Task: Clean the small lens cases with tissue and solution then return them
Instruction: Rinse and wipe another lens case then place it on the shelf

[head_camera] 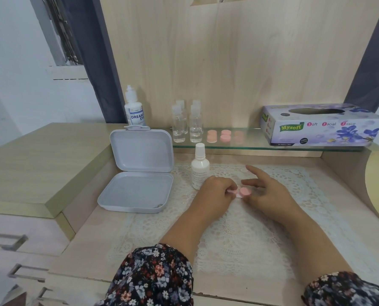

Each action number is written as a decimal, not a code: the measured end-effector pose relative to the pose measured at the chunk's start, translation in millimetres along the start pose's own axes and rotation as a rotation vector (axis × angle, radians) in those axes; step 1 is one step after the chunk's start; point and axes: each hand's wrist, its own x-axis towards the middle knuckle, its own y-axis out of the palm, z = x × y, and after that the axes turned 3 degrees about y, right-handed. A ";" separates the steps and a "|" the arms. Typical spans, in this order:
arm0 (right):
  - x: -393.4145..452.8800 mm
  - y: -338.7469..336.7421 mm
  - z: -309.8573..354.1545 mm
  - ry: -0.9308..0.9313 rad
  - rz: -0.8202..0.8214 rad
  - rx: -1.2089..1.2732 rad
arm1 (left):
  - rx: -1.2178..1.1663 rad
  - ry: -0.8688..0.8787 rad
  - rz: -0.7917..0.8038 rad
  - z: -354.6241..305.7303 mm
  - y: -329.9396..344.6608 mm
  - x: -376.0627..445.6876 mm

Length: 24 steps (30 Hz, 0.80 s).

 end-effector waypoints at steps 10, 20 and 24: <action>0.3 2.0 0.6 0.029 -0.060 0.030 | -0.012 0.003 0.000 -2.1 -0.5 -0.3; -0.3 -5.9 0.7 0.054 -0.023 -0.042 | -0.012 -0.025 0.009 -1.0 -0.2 -0.3; -0.7 -2.9 0.3 0.047 -0.045 -0.002 | -0.011 -0.021 0.006 -1.8 -0.7 -0.5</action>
